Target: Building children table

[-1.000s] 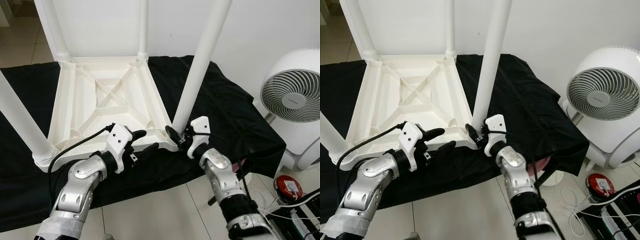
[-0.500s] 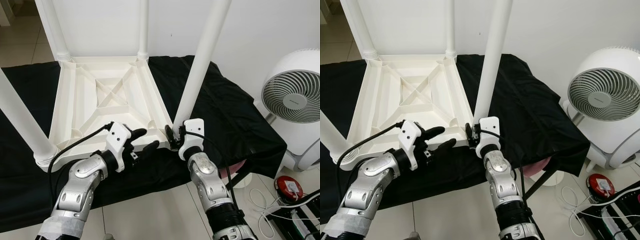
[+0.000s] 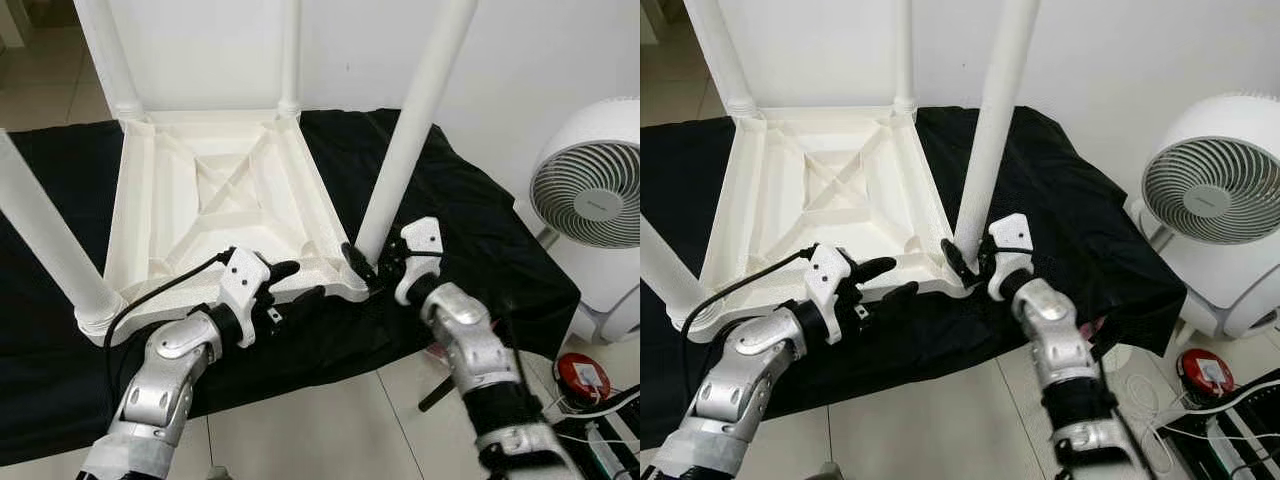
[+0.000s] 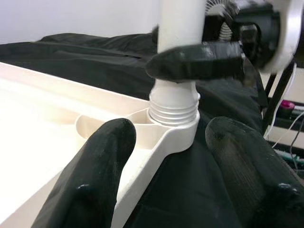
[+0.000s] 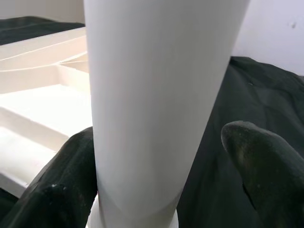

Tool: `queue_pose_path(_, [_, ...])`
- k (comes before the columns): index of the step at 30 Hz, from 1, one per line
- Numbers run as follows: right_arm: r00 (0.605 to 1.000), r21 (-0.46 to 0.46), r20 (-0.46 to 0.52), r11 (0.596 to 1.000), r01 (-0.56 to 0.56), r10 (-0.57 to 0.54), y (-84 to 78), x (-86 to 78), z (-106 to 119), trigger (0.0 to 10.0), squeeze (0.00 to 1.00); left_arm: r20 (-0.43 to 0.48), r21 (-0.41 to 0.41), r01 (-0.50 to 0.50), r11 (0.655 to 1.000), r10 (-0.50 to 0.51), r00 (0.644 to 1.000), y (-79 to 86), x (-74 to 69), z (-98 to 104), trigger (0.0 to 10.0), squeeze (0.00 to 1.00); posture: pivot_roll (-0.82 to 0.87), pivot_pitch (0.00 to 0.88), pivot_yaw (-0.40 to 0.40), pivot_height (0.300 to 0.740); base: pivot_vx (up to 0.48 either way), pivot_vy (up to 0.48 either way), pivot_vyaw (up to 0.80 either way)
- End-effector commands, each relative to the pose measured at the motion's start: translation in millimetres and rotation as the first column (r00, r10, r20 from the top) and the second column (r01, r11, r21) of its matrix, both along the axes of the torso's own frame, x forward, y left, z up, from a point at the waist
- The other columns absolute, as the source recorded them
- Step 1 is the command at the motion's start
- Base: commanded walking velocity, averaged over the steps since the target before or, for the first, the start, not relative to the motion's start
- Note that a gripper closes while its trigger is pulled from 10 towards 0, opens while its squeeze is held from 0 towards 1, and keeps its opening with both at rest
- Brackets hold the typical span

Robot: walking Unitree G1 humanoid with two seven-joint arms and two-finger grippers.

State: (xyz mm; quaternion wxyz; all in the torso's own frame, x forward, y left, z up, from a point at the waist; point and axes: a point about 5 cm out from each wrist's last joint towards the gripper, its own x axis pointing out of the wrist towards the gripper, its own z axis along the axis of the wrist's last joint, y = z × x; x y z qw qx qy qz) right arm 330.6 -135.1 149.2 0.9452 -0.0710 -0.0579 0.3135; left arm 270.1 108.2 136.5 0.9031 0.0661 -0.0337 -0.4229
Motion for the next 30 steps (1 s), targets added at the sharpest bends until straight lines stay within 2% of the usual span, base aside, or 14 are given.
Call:
queue_pose_path(1, [0.997,-0.010,-0.014,0.997,-0.072,0.072,-2.3,1.9,-1.7,10.0,0.00,-0.005,0.018,-0.022,1.000,0.022,1.000,-4.2,-1.7,-8.0,10.0,0.00,-0.01,0.000,-0.064,0.740,0.000,0.000,0.00])
queue_pose_path(2, [0.997,-0.010,-0.014,0.997,-0.072,0.072,-2.3,1.9,-1.7,10.0,0.00,-0.005,0.018,-0.022,1.000,0.022,1.000,-4.2,-1.7,-8.0,10.0,0.00,-0.01,0.000,-0.064,0.740,0.000,0.000,0.00])
queue_pose_path(4, [0.986,-0.036,-0.036,0.985,-0.166,0.165,-0.6,2.5,-3.1,10.0,0.00,-0.004,0.018,-0.024,1.000,0.024,1.000,-7.6,-3.1,-9.5,10.0,0.00,0.00,0.000,-0.069,0.740,0.000,0.000,0.00])
queue_pose_path(5, [0.986,-0.036,-0.036,0.985,-0.166,0.165,-0.6,2.5,-3.1,10.0,0.00,-0.004,0.018,-0.024,1.000,0.024,1.000,-7.6,-3.1,-9.5,10.0,0.00,0.00,0.000,-0.069,0.740,0.000,0.000,0.00])
queue_pose_path(7, [0.970,-0.056,-0.072,0.970,-0.236,0.232,0.2,3.4,-9.4,10.0,0.00,-0.001,0.019,-0.025,1.000,0.025,1.000,-10.0,-5.2,-9.4,10.0,0.00,0.00,0.000,-0.070,0.740,0.000,0.000,0.00])
queue_pose_path(8, [0.965,-0.058,-0.089,0.965,-0.254,0.249,0.5,4.2,-12.1,9.4,0.00,0.003,0.025,-0.026,0.999,0.026,1.000,-10.3,-5.7,-9.5,10.0,0.00,0.01,0.000,-0.070,0.740,0.000,0.000,0.00])
queue_pose_path(11, [0.960,-0.058,-0.097,0.961,-0.269,0.263,0.5,5.0,-13.8,9.4,0.00,0.007,0.030,-0.028,0.999,0.028,1.000,-10.4,-5.9,-9.5,10.0,0.00,0.01,0.000,-0.071,0.740,0.000,0.000,0.00])
queue_pose_path(12, [0.956,-0.066,-0.107,0.958,-0.281,0.273,0.8,5.7,-16.6,2.2,0.00,0.008,0.028,-0.029,0.999,0.029,1.000,-10.6,-6.1,-9.1,10.0,0.00,0.01,0.000,-0.071,0.740,0.000,0.000,0.00])
queue_pose_path(13, [0.956,-0.066,-0.107,0.958,-0.281,0.273,0.8,5.7,-16.6,2.2,0.00,0.008,0.028,-0.029,0.999,0.029,1.000,-10.6,-6.1,-9.1,10.0,0.00,0.01,0.000,-0.071,0.740,0.000,0.000,0.00])
queue_pose_path(14, [0.953,-0.072,-0.112,0.954,-0.291,0.282,1.0,6.7,-18.8,0.0,0.00,0.009,0.021,-0.030,0.999,0.030,1.000,-11.0,-6.4,-8.1,10.0,0.00,0.01,0.000,-0.071,0.740,0.000,0.000,0.00])
queue_pose_path(23, [0.946,-0.058,-0.133,0.951,-0.304,0.295,2.3,9.6,-23.5,0.0,0.00,0.015,-0.007,-0.018,1.000,0.018,1.000,-12.7,-8.9,-2.6,10.0,0.00,0.02,0.000,-0.065,0.740,0.000,0.000,0.00])
queue_pose_path(24, [0.950,-0.058,-0.130,0.955,-0.291,0.282,2.4,10.4,-23.5,8.6,0.00,0.017,-0.007,-0.015,1.000,0.015,1.000,-12.8,-9.1,-2.5,10.0,0.00,0.02,0.000,-0.064,0.740,0.000,0.000,0.00])
queue_pose_path(25, [0.957,-0.034,-0.124,0.962,-0.270,0.264,3.0,10.9,-22.5,10.0,0.00,0.016,-0.006,-0.014,1.000,0.014,1.000,-12.9,-9.1,-2.7,10.0,0.00,0.02,0.000,-0.064,0.740,0.000,0.000,0.00])
queue_pose_path(30, [0.956,-0.023,-0.121,0.962,-0.271,0.267,3.4,11.4,-22.7,10.0,0.00,0.017,-0.004,-0.014,1.000,0.014,1.000,-12.6,-9.6,-2.8,10.0,0.00,0.02,0.000,-0.065,0.740,0.000,0.000,0.00])
